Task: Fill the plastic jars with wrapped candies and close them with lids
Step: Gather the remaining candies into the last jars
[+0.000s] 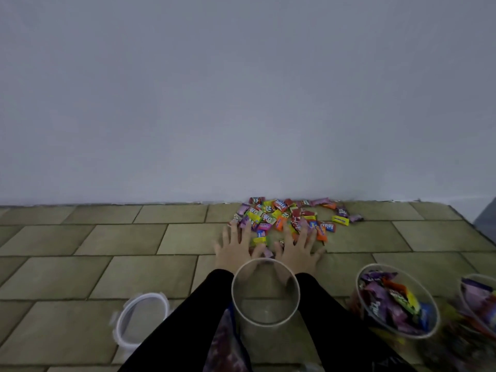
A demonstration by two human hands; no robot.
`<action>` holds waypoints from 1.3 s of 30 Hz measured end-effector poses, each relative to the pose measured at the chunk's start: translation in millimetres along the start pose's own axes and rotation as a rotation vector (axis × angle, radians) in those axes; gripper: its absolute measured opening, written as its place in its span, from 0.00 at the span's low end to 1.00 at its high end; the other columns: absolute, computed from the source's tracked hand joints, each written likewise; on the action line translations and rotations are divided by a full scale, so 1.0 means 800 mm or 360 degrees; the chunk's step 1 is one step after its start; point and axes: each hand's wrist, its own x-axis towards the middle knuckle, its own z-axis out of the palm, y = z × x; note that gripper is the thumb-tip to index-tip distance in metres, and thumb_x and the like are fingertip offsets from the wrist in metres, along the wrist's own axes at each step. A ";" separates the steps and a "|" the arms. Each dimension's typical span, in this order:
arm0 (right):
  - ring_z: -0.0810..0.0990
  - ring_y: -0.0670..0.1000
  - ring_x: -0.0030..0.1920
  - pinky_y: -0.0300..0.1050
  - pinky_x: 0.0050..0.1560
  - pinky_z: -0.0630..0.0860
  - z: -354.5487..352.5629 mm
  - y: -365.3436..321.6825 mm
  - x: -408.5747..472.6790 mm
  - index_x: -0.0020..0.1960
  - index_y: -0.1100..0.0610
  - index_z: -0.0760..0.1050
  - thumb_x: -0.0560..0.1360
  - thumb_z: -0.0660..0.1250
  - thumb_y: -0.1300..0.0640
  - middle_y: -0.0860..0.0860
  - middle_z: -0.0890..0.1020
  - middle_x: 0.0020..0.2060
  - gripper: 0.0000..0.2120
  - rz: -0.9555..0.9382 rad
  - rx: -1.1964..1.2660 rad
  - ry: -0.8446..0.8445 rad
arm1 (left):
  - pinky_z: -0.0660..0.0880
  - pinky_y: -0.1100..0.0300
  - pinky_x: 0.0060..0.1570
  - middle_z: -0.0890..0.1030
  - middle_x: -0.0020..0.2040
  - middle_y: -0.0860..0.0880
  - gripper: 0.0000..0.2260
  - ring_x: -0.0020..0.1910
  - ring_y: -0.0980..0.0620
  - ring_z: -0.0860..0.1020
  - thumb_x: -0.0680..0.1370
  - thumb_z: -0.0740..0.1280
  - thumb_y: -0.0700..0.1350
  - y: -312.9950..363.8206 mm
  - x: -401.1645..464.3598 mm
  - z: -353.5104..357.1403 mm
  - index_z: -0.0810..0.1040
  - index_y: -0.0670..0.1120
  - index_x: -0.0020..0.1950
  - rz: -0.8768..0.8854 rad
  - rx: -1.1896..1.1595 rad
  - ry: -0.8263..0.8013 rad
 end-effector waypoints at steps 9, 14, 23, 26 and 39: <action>0.47 0.65 0.76 0.68 0.71 0.42 0.002 -0.018 0.039 0.77 0.43 0.51 0.80 0.49 0.39 0.56 0.45 0.78 0.27 -0.0011 -0.0049 0.0254 | 0.51 0.40 0.71 0.43 0.79 0.47 0.31 0.78 0.44 0.46 0.80 0.49 0.64 0.004 0.045 0.009 0.43 0.56 0.79 0.0184 0.0130 0.0215; 0.44 0.63 0.76 0.68 0.71 0.48 0.003 -0.024 0.058 0.77 0.42 0.45 0.81 0.46 0.40 0.53 0.44 0.78 0.26 -0.0088 -0.0202 0.0114 | 0.51 0.42 0.72 0.52 0.79 0.49 0.30 0.78 0.47 0.48 0.80 0.52 0.62 -0.002 0.062 0.017 0.49 0.53 0.79 0.0223 -0.0075 0.0221; 0.66 0.58 0.66 0.52 0.59 0.66 0.008 -0.025 0.049 0.69 0.51 0.67 0.81 0.52 0.45 0.56 0.70 0.65 0.20 -0.0028 -0.0078 0.0214 | 0.65 0.50 0.57 0.70 0.63 0.45 0.32 0.62 0.44 0.67 0.74 0.40 0.64 0.000 0.062 0.023 0.70 0.48 0.65 0.0210 0.0065 0.0362; 0.68 0.55 0.64 0.50 0.56 0.68 0.004 -0.024 0.046 0.68 0.52 0.67 0.82 0.51 0.45 0.53 0.73 0.63 0.19 -0.0034 -0.0109 0.0184 | 0.66 0.52 0.56 0.70 0.62 0.45 0.21 0.61 0.45 0.67 0.81 0.51 0.59 0.005 0.062 0.019 0.69 0.47 0.65 0.0189 0.0049 0.0310; 0.76 0.54 0.54 0.56 0.65 0.60 -0.021 -0.028 0.037 0.55 0.54 0.72 0.82 0.47 0.43 0.50 0.81 0.48 0.19 -0.0007 0.0173 0.0337 | 0.65 0.59 0.49 0.74 0.55 0.44 0.15 0.55 0.47 0.72 0.83 0.56 0.52 -0.005 0.051 -0.004 0.73 0.43 0.61 -0.0018 -0.0715 0.0380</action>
